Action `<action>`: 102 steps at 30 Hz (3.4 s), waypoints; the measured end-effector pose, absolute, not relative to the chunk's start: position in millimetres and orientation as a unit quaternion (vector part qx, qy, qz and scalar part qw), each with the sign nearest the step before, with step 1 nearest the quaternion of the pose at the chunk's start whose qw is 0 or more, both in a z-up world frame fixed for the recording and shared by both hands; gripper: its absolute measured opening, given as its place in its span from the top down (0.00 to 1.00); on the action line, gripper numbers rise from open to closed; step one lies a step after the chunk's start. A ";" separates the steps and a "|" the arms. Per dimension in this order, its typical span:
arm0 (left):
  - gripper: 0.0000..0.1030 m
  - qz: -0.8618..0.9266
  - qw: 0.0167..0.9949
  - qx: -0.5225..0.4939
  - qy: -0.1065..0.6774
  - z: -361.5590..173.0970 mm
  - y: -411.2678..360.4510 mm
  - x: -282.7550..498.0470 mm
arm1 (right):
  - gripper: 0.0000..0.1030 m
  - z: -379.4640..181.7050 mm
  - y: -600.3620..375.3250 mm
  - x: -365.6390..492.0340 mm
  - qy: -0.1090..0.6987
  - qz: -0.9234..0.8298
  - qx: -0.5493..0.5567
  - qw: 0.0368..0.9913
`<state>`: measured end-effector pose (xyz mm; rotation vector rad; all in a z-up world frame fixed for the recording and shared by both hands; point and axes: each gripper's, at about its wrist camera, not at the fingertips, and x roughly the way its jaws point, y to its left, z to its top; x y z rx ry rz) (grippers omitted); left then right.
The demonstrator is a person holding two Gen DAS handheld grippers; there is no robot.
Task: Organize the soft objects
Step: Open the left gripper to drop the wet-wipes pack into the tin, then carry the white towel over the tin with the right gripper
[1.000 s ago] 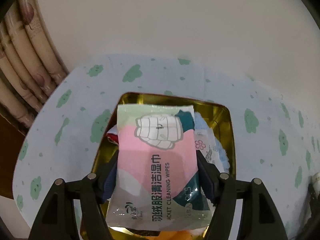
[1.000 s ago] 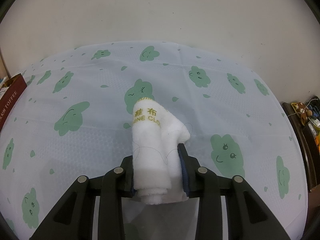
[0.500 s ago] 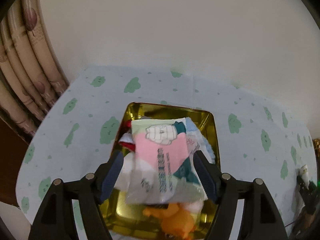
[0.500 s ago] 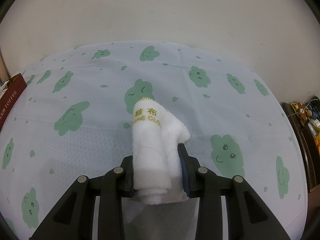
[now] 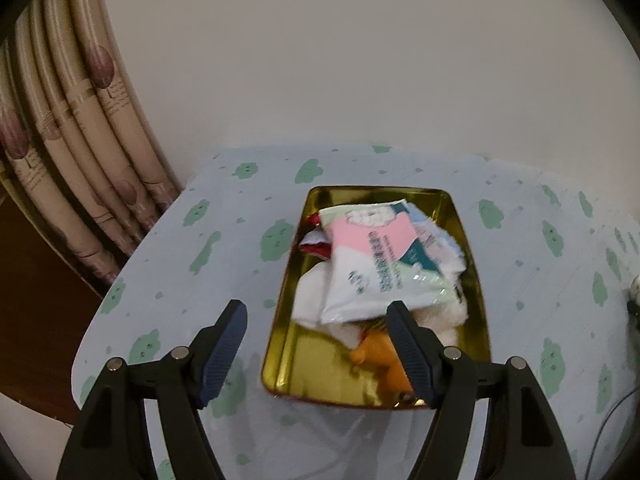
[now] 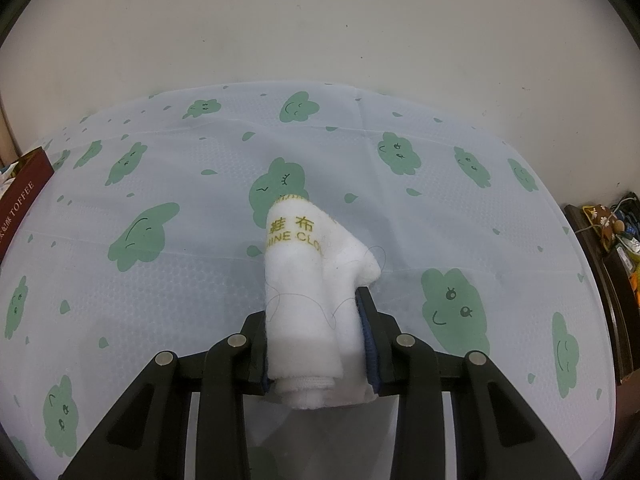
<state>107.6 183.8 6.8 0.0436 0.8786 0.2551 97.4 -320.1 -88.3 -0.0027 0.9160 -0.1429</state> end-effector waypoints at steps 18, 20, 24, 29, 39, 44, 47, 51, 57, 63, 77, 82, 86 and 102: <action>0.28 0.162 0.906 0.012 0.391 -12.1 212.2 63.6 | 0.80 -72.6 -302.6 91.2 0.435 -0.076 0.011 0.897; 0.28 0.164 0.906 0.009 0.390 -13.1 214.8 61.9 | 0.80 -68.0 -297.4 91.1 0.433 -0.070 0.016 0.899; 0.28 0.170 0.907 0.001 0.386 -13.8 220.1 59.3 | 0.80 -57.1 -277.2 92.0 0.430 -0.051 0.017 0.901; 0.28 0.182 0.901 -0.017 0.393 -17.3 230.9 58.4 | 0.80 -40.7 -238.3 96.3 0.424 -0.011 0.008 0.905; 0.28 0.193 0.894 -0.034 0.402 -22.3 243.5 59.3 | 0.80 -11.3 -125.2 112.9 0.414 0.106 -0.020 0.904; 0.28 0.195 0.894 -0.037 0.402 -21.9 245.8 59.5 | 0.80 -5.2 -71.5 115.2 0.412 0.158 -0.043 0.896; 0.28 0.198 0.893 -0.043 0.401 -21.8 249.3 59.1 | 0.80 -1.2 -43.7 116.2 0.410 0.187 -0.049 0.891; 0.28 0.199 0.890 -0.057 0.406 -23.1 254.9 59.5 | 0.80 7.2 -16.0 117.3 0.406 0.212 -0.053 0.887; 0.28 0.209 0.888 -0.068 0.403 -22.2 260.9 58.2 | 0.80 13.6 22.8 119.0 0.403 0.248 -0.058 0.879; 0.28 0.213 0.887 -0.073 0.403 -21.8 264.1 57.3 | 0.80 0.1 54.1 117.0 0.414 0.271 -0.076 0.865; 0.28 0.209 0.886 -0.075 0.407 -23.9 264.3 59.4 | 0.80 -30.4 86.8 142.6 0.425 0.258 -0.096 0.862; 0.28 0.208 0.886 -0.073 0.408 -24.4 263.1 60.4 | 0.80 -35.0 94.5 153.9 0.420 0.243 -0.105 0.868; 0.28 0.207 0.886 -0.074 0.408 -25.0 262.9 60.9 | 0.75 -34.8 96.0 154.8 0.418 0.236 -0.102 0.871; 0.28 0.203 0.888 -0.065 0.407 -25.4 258.0 61.4 | 0.18 -15.7 92.7 123.2 0.402 0.225 -0.081 0.884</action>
